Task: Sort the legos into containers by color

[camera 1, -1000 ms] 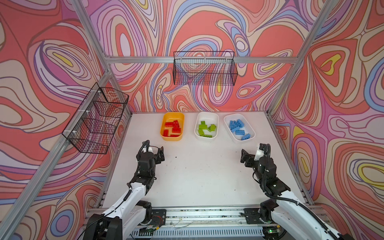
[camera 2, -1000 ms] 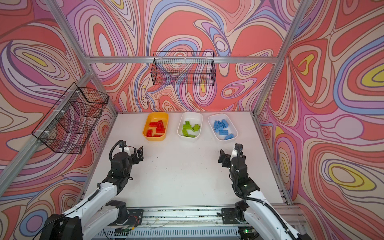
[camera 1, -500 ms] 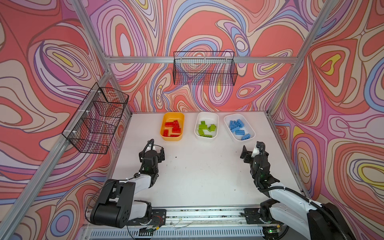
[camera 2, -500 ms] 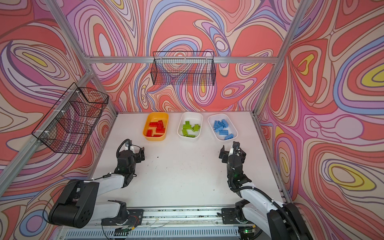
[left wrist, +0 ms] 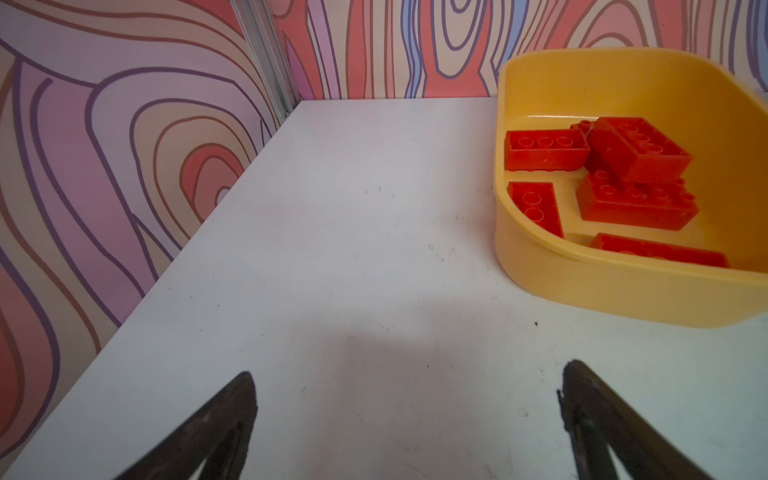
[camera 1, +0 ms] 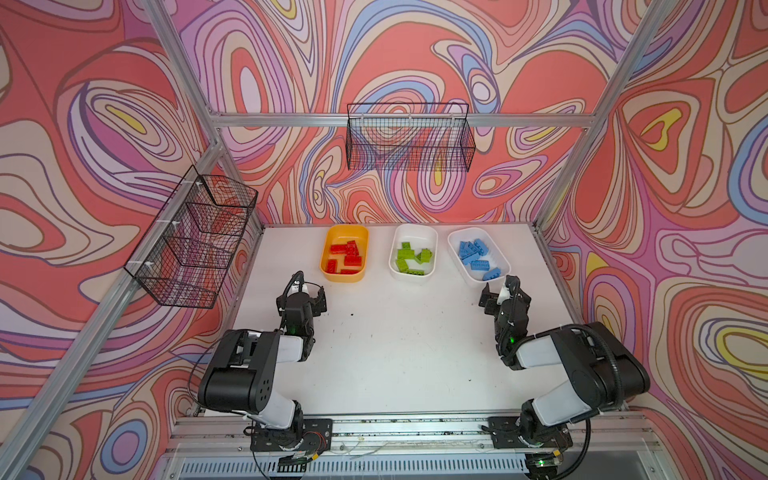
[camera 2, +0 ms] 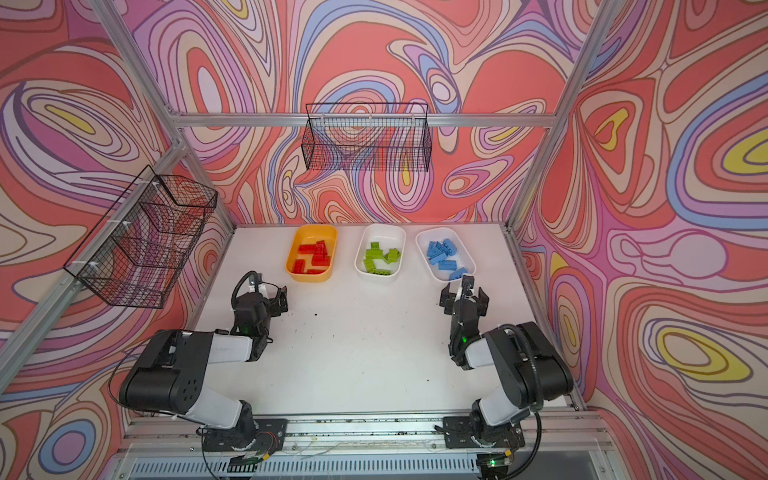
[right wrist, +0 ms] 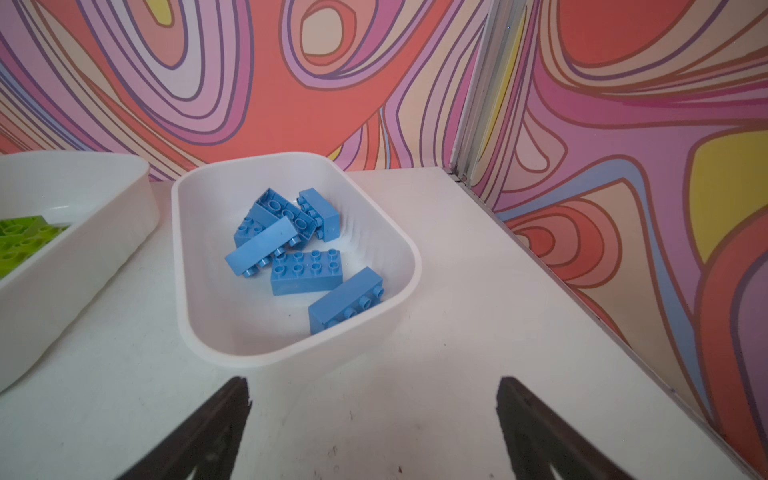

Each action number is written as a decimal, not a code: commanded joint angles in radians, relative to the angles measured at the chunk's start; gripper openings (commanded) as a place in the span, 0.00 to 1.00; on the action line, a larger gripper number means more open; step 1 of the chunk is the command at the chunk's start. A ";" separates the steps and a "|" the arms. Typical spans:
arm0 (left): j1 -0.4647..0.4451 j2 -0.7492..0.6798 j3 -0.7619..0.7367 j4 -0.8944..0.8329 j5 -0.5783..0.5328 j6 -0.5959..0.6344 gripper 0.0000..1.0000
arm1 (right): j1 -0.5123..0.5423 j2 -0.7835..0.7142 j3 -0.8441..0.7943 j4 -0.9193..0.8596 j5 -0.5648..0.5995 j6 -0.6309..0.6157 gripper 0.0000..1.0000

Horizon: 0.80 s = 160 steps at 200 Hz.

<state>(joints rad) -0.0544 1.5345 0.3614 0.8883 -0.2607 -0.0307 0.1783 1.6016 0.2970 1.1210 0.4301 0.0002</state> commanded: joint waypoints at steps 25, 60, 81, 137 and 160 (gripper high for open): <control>0.016 0.017 0.002 0.044 0.059 -0.003 1.00 | -0.087 0.101 0.055 0.061 -0.150 0.030 0.98; 0.016 0.007 0.008 0.015 0.057 -0.010 1.00 | -0.117 0.109 0.090 0.012 -0.208 0.043 0.98; 0.016 0.011 0.006 0.028 0.054 -0.008 1.00 | -0.117 0.110 0.088 0.023 -0.200 0.038 0.98; 0.016 0.007 0.005 0.027 0.054 -0.012 1.00 | -0.118 0.107 0.083 0.027 -0.197 0.035 0.98; 0.016 0.007 0.004 0.029 0.055 -0.012 1.00 | -0.118 0.107 0.083 0.026 -0.197 0.035 0.98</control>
<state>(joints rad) -0.0441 1.5379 0.3622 0.8856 -0.2127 -0.0376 0.0647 1.7126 0.3817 1.1374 0.2424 0.0395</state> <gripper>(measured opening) 0.999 0.982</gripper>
